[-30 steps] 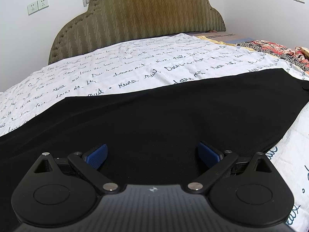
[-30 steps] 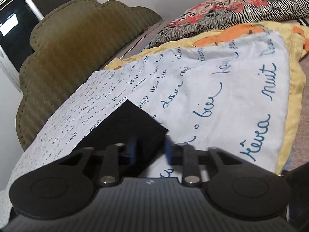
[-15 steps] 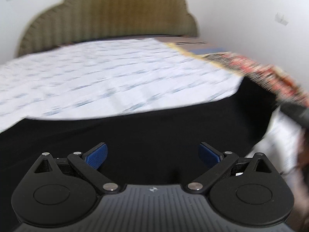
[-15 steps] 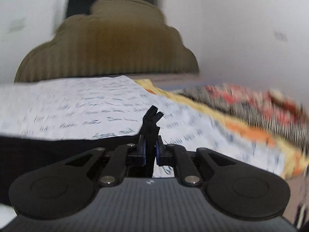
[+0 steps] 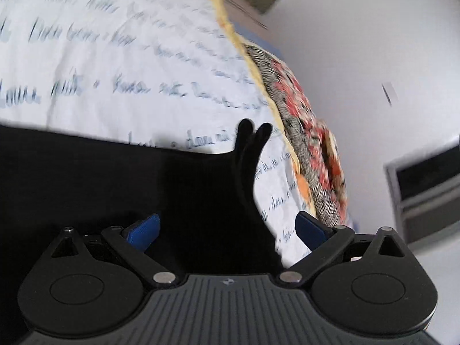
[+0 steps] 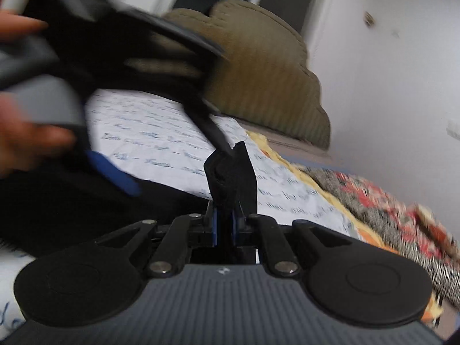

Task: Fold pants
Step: 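Close the left gripper on the trouser edge beside the right gripper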

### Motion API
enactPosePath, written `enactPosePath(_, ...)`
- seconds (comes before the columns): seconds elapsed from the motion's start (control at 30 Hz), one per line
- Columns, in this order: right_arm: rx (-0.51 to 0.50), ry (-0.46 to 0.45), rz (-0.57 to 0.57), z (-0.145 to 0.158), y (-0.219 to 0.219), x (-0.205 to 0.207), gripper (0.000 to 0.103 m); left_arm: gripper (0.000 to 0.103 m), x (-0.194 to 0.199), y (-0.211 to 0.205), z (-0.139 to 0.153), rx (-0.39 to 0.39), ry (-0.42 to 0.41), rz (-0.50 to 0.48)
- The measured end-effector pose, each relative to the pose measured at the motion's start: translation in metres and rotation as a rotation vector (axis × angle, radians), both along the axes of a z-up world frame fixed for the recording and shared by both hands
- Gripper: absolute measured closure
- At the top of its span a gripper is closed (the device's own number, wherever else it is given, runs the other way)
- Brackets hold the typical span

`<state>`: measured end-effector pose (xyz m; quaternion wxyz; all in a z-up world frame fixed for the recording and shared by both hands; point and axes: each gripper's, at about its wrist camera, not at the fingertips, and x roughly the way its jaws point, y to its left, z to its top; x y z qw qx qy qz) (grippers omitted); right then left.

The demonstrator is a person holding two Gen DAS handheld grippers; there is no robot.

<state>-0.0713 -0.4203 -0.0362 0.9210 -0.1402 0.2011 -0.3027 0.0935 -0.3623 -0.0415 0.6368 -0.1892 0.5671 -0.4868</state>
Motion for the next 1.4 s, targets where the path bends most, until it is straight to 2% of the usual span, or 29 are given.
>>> enactPosePath(0.07, -0.040, 0.028, 0.043, -0.002, 0.014, 0.002, 0.093, 0.003, 0.006, 0.005, -0.008, -0.022, 0.056, 0.040)
enactPosePath(0.1, -0.060, 0.041, 0.059, -0.004, 0.020, 0.002, 0.093, 0.010, 0.007, 0.007, -0.010, -0.025, 0.060, 0.047)
enactPosePath(0.13, -0.077, 0.053, 0.071, -0.006, 0.025, 0.003, 0.093, 0.038, 0.007, 0.009, -0.009, -0.011, 0.038, 0.050)
enactPosePath(0.2, -0.093, 0.073, 0.082, -0.010, 0.032, 0.004, 0.093, 0.077, 0.007, 0.010, -0.007, 0.043, -0.012, 0.037)
enactPosePath(0.27, -0.085, 0.078, 0.089, -0.013, 0.036, 0.006, 0.093, 0.088, 0.005, 0.018, -0.004, 0.043, -0.038, 0.038)
enactPosePath(0.37, -0.067, 0.071, 0.104, -0.013, 0.043, 0.011, 0.093, 0.093, -0.001, 0.033, 0.008, 0.055, -0.137, 0.051)
enactPosePath(0.53, -0.096, 0.067, 0.167, -0.008, 0.069, 0.018, 0.093, 0.094, -0.008, 0.067, 0.036, 0.068, -0.324, 0.063)
enactPosePath(0.63, -0.114, 0.055, 0.223, -0.006, 0.088, 0.022, 0.093, 0.094, -0.005, 0.096, 0.044, 0.097, -0.394, 0.097)
enactPosePath(0.8, -0.105, 0.056, 0.338, -0.008, 0.125, 0.037, 0.093, 0.094, 0.011, 0.145, 0.041, 0.151, -0.406, 0.160)
enactPosePath(1.07, -0.082, 0.095, 0.477, -0.018, 0.170, 0.064, 0.093, 0.094, 0.029, 0.198, 0.025, 0.242, -0.436, 0.245)
enactPosePath(1.27, -0.083, 0.132, 0.526, -0.027, 0.193, 0.075, 0.093, 0.094, 0.037, 0.218, 0.016, 0.266, -0.433, 0.270)
enactPosePath(1.4, -0.082, 0.149, 0.529, -0.027, 0.194, 0.082, 0.093, 0.094, 0.035, 0.218, 0.015, 0.271, -0.464, 0.271)
